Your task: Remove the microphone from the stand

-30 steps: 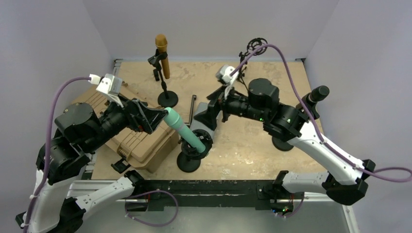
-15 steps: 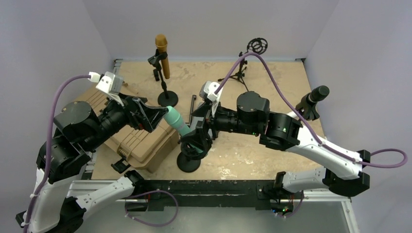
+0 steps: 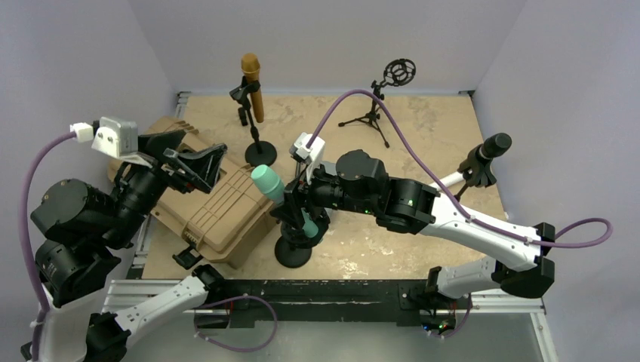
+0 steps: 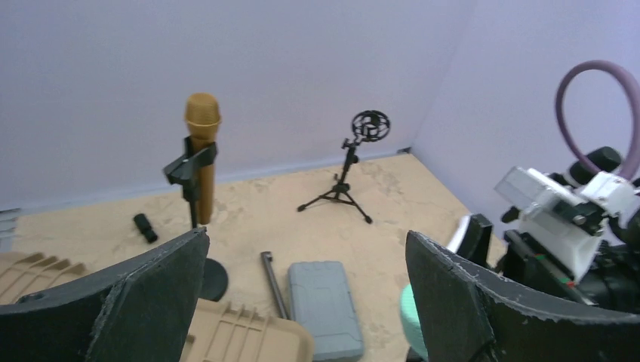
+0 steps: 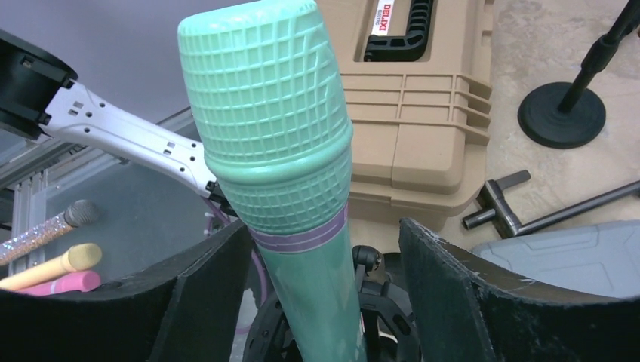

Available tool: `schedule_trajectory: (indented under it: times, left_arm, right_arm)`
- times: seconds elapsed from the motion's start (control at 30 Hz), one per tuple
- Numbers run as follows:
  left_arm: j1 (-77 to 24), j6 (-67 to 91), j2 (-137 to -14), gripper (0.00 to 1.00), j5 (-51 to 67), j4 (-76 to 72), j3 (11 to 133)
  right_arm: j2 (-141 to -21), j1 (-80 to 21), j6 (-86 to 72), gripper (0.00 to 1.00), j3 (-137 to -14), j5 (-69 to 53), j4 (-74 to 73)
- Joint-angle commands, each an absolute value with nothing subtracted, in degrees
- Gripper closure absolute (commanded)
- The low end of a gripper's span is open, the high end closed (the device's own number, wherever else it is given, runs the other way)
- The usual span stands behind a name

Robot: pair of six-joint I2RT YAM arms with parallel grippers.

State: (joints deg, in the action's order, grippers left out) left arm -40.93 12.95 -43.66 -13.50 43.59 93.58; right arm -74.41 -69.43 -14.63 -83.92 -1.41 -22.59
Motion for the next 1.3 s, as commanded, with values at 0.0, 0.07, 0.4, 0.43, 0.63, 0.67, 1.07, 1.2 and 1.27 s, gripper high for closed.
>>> schedule_trajectory:
  times: [0.0,0.07,0.4,0.43,0.63,0.67,1.07,1.2,1.27]
  left_arm:
    - [-40.8,6.43,-38.96,0.0,-23.4,33.56,84.77]
    - [-40.82,5.14,-37.4,0.0,-25.35,31.65,82.03]
    - [-40.82,2.23,-29.91,0.0,-32.09,23.52,70.85]
    - [-40.81,2.06,-29.51,0.0,-32.54,23.02,70.02]
    - [-40.8,1.66,-28.71,0.0,-33.34,22.17,67.85]
    - [-40.81,1.86,-28.62,0.0,-33.14,21.92,67.52]
    - [-40.81,2.55,-28.27,0.0,-31.93,20.87,65.41]
    - [-40.8,2.76,-28.47,0.0,-31.48,20.83,65.03]
    - [-40.8,3.1,-28.38,0.0,-30.64,20.69,64.59]
  right_arm:
    - [-73.64,-69.89,-16.75,0.34,-84.51,1.69,-19.37]
    - [-73.06,-69.96,-17.08,0.44,-84.38,2.38,-19.21]
    - [-71.81,-69.96,-16.77,0.76,-90.98,1.12,-18.71]
    - [-71.95,-69.95,-16.68,0.77,-92.33,1.13,-18.72]
    - [-72.59,-69.96,-16.35,0.87,-97.77,1.68,-16.96]
    - [-72.52,-69.96,-16.38,0.9,-98.2,1.63,-16.0]
    - [-77.01,-68.29,-5.5,1.0,-103.56,42.9,-9.48]
    - [-86.8,-55.13,-15.99,1.0,-110.66,48.61,-27.68]
    - [-88.67,-49.66,-20.3,1.0,-108.56,48.77,-32.12]
